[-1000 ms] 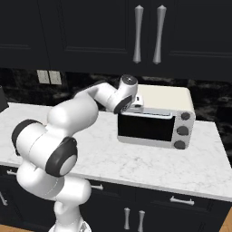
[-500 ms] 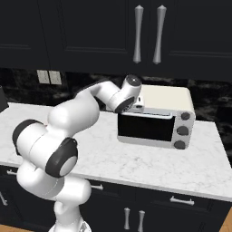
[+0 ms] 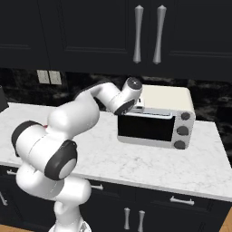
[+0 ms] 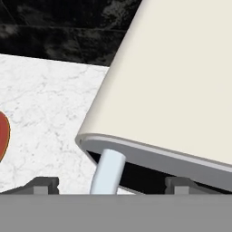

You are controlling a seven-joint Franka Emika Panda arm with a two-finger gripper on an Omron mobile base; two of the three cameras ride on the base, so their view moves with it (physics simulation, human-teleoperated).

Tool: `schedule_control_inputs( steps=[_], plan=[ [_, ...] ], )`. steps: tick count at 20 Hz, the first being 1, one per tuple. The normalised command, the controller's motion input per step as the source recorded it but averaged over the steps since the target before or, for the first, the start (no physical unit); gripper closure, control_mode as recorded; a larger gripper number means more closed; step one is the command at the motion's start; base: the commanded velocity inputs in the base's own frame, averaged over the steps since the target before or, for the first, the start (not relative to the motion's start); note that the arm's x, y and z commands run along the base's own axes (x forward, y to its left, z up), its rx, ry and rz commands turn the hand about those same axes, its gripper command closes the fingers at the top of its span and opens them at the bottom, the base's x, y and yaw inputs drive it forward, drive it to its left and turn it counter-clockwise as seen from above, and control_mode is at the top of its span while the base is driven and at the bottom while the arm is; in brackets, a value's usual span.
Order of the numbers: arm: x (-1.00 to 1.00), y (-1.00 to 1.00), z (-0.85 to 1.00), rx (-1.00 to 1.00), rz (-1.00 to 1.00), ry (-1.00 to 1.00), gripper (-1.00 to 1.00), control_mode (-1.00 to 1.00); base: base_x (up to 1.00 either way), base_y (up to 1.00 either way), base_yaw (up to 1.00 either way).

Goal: Pick up the kebab skewer and baguette bread, and place them inside the toaster oven. Close the toaster oven door and start by setting the timer.

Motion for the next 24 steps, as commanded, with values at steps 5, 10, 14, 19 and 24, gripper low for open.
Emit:
schedule_control_inputs(
  steps=[5, 10, 14, 19, 24],
  plan=[
    [0.28, 0.00, 0.28, -0.08, 0.03, 0.00, -1.00, -1.00, 0.00, 0.00, 0.00],
    [0.14, 0.03, 0.17, -0.08, 0.02, -0.17, -1.00, -1.00, 0.00, 0.00, 0.00],
    [0.21, 0.03, 0.15, -0.07, 0.00, -0.31, -1.00, -1.00, 0.00, 0.00, 0.00],
    [0.34, 0.00, 0.28, -0.04, 0.01, -0.18, -1.00, -1.00, 0.00, 0.00, 0.00],
    [0.30, -0.04, 0.29, -0.09, 0.02, 0.00, -1.00, -1.00, 0.00, 0.00, 0.00]
  ],
)
